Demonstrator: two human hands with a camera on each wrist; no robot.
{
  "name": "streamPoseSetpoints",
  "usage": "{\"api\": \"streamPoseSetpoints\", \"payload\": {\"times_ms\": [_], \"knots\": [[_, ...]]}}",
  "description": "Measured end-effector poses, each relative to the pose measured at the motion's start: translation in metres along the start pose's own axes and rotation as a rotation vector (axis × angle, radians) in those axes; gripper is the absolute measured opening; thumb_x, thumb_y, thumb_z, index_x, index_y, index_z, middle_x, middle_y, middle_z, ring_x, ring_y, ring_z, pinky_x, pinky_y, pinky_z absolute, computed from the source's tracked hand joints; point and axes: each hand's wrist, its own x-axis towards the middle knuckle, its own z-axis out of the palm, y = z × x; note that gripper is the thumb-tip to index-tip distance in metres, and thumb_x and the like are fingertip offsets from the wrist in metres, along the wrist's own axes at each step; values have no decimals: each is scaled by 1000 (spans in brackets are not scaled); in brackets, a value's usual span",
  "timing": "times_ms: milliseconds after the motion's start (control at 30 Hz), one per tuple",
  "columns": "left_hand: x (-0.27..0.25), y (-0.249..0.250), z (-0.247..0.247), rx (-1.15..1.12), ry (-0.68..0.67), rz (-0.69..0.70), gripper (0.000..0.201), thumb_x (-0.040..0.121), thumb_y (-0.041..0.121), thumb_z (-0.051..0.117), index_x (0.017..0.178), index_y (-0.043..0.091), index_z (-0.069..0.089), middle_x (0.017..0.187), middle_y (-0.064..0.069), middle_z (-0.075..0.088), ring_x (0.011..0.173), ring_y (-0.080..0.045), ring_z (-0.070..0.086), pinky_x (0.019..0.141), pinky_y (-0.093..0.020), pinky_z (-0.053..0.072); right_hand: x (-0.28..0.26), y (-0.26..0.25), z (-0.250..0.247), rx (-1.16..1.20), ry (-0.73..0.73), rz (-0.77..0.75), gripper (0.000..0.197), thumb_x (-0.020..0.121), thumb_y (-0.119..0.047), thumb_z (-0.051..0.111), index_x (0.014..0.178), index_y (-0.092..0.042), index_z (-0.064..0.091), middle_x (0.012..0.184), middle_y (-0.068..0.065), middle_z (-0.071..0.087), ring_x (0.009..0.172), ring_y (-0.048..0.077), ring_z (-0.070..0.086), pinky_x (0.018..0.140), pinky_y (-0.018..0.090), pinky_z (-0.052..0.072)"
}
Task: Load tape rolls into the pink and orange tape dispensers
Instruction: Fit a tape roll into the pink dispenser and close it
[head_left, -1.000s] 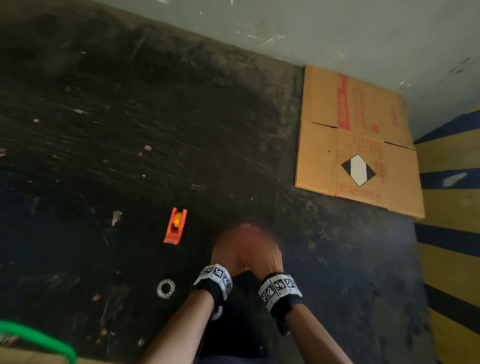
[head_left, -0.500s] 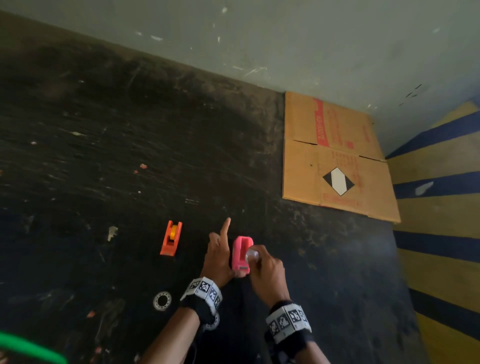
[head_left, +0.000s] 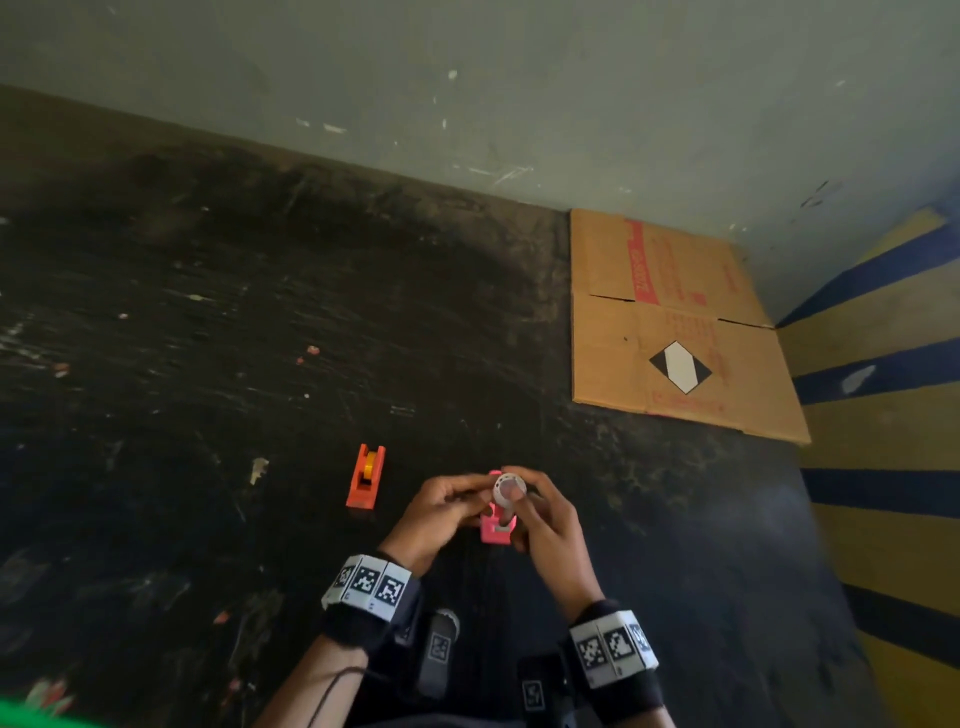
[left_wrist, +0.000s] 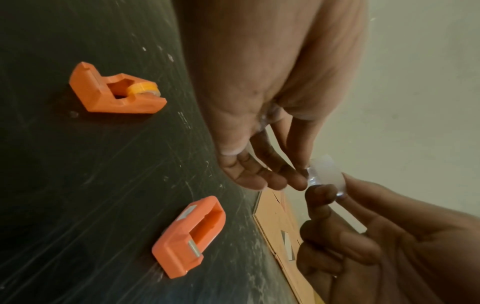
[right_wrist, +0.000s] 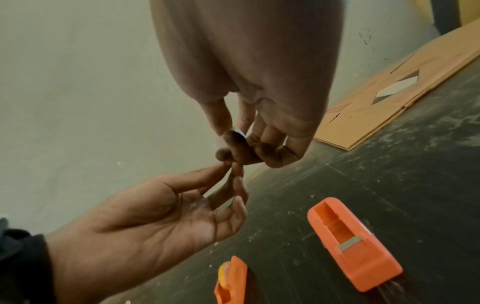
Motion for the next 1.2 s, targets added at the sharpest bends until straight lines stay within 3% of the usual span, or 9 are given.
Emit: {"api": "streamPoseSetpoints", "payload": {"times_ms": [200, 333, 467, 567, 800, 900, 1000, 1100, 1200], "knots": [[-12, 0, 7, -162, -50, 32, 36, 87, 8, 68, 122, 2, 69, 119, -16, 73, 104, -18, 73, 79, -20, 57, -15, -8, -1, 93, 50, 46, 16, 103, -9, 57, 118, -15, 56, 69, -1, 67, 51, -2, 59, 47, 11, 44], [-16, -5, 10, -220, -58, 11, 45, 79, 20, 75, 121, 3, 71, 116, -15, 75, 113, -31, 69, 86, -27, 58, -21, -5, -8, -164, 144, -60, 19, 100, -8, 63, 103, -21, 50, 67, -4, 64, 54, -4, 59, 53, 11, 45], [-19, -11, 13, -214, 7, -8, 31, 90, 8, 68, 120, -1, 70, 117, -22, 73, 98, -26, 71, 78, -23, 60, -23, 4, -14, -355, 182, -168, 15, 94, -4, 69, 88, -18, 64, 87, -2, 71, 74, 1, 66, 63, 10, 47], [-23, -11, 15, -220, 44, -25, 31, 91, 6, 66, 120, -5, 69, 117, -27, 71, 80, -15, 72, 68, -18, 56, -27, 7, -17, -359, 153, -176, 5, 94, -11, 71, 91, -13, 71, 86, -4, 75, 75, 1, 68, 64, 12, 50], [-33, -10, 13, -173, 55, -52, 32, 91, 8, 67, 120, -7, 67, 102, -20, 75, 80, -17, 74, 65, -17, 57, -23, 23, -21, -509, 139, -151, 13, 84, -25, 83, 91, -20, 73, 84, -1, 77, 78, 22, 74, 71, 36, 61], [-32, -15, 9, -41, 134, -59, 31, 89, 8, 71, 117, -4, 70, 108, -24, 74, 87, -24, 71, 76, -23, 56, -21, 32, -24, -523, 140, -121, 14, 83, -22, 84, 93, -20, 75, 84, -4, 77, 74, 11, 72, 70, 23, 57], [-34, -22, -3, 53, 223, -65, 25, 87, 8, 73, 111, 1, 74, 101, -19, 76, 72, -15, 69, 76, -24, 53, -24, 51, -28, -622, 115, -66, 21, 76, -22, 89, 91, -21, 73, 81, -11, 74, 67, -3, 67, 66, 12, 52], [-36, -25, -21, 62, 317, -97, 20, 86, 9, 74, 106, 6, 76, 91, -6, 78, 64, -5, 69, 75, -22, 53, -29, 78, -31, -863, 50, 50, 26, 72, -27, 88, 92, -24, 71, 86, -5, 78, 79, 15, 74, 73, 33, 60], [-40, -24, -38, 31, 391, -123, 22, 85, 12, 76, 107, 9, 76, 94, -5, 78, 69, -6, 70, 81, -26, 56, -37, 99, -31, -1077, -72, 157, 23, 80, -31, 79, 100, -22, 71, 100, 3, 78, 95, 28, 73, 74, 32, 54]]}}
